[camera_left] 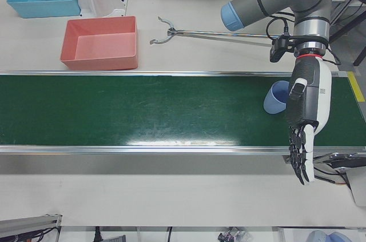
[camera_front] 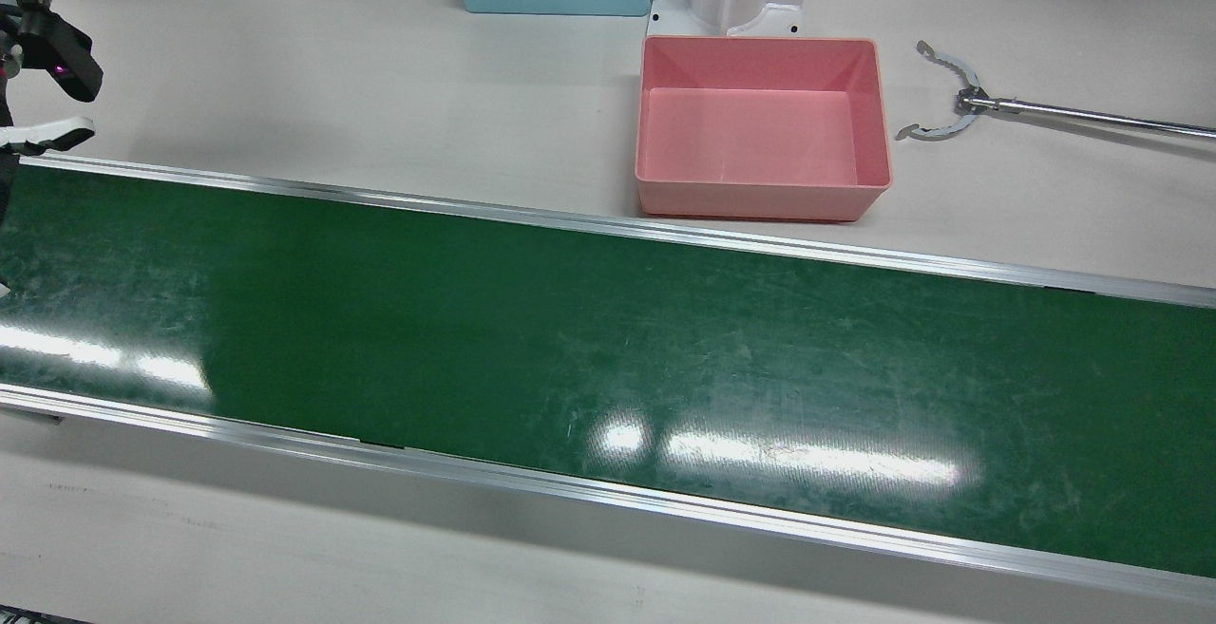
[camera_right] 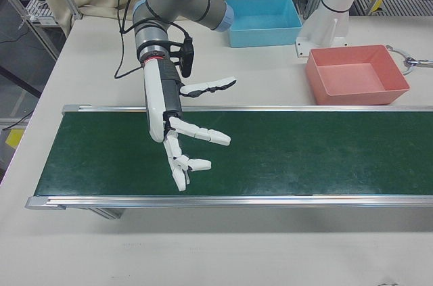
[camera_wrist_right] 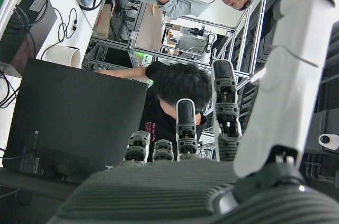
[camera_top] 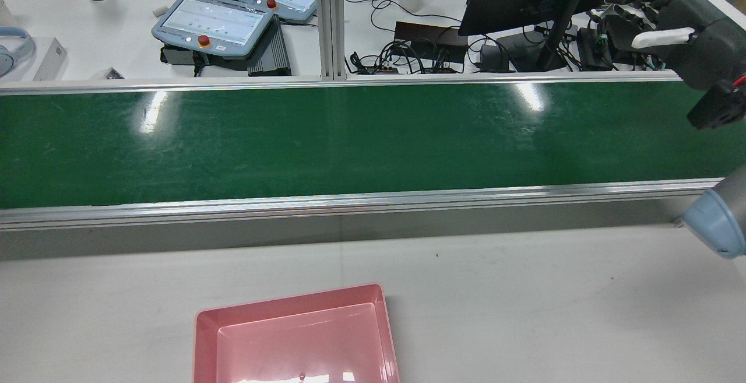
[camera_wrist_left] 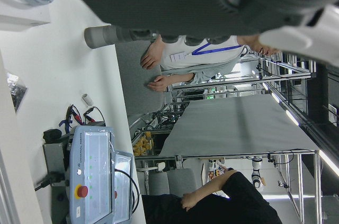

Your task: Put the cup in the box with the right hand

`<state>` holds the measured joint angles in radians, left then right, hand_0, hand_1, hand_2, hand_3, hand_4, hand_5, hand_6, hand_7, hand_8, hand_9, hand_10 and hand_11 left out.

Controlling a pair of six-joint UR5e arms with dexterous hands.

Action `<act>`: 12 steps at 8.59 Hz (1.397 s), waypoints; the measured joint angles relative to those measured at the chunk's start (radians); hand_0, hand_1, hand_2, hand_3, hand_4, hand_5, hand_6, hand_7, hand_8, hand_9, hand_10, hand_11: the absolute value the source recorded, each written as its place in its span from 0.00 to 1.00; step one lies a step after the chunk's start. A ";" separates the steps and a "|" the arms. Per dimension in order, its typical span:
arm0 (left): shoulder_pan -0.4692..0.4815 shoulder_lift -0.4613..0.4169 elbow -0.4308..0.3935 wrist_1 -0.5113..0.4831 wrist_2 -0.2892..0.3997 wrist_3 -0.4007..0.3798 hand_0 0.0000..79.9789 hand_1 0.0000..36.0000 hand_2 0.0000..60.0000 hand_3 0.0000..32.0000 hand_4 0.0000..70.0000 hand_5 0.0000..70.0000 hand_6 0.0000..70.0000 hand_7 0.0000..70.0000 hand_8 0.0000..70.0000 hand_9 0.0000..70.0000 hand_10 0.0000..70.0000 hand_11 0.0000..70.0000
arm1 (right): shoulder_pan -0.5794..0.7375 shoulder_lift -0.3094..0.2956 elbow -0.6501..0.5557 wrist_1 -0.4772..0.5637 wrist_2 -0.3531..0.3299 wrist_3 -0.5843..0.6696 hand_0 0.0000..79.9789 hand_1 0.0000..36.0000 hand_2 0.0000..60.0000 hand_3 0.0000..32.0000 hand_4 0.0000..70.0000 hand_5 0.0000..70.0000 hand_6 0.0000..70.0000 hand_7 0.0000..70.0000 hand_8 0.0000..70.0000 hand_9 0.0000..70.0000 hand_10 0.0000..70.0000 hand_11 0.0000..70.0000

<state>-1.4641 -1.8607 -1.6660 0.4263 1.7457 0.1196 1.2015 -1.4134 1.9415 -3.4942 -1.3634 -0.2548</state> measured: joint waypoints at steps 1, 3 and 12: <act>0.000 0.000 0.000 0.000 0.000 0.000 0.00 0.00 0.00 0.00 0.00 0.00 0.00 0.00 0.00 0.00 0.00 0.00 | 0.001 0.000 0.000 0.000 0.000 0.000 0.70 0.34 0.00 0.00 0.48 0.08 0.13 0.57 0.02 0.13 0.09 0.16; -0.001 0.000 0.000 -0.001 0.000 0.000 0.00 0.00 0.00 0.00 0.00 0.00 0.00 0.00 0.00 0.00 0.00 0.00 | 0.001 0.000 0.001 0.001 0.000 0.000 0.70 0.34 0.00 0.00 0.49 0.08 0.13 0.57 0.03 0.13 0.09 0.16; 0.000 0.000 0.000 0.000 0.000 0.000 0.00 0.00 0.00 0.00 0.00 0.00 0.00 0.00 0.00 0.00 0.00 0.00 | 0.002 -0.001 0.001 0.001 0.000 0.000 0.69 0.34 0.00 0.00 0.48 0.08 0.13 0.57 0.03 0.13 0.09 0.16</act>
<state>-1.4645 -1.8607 -1.6659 0.4264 1.7457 0.1195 1.2032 -1.4141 1.9420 -3.4929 -1.3637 -0.2547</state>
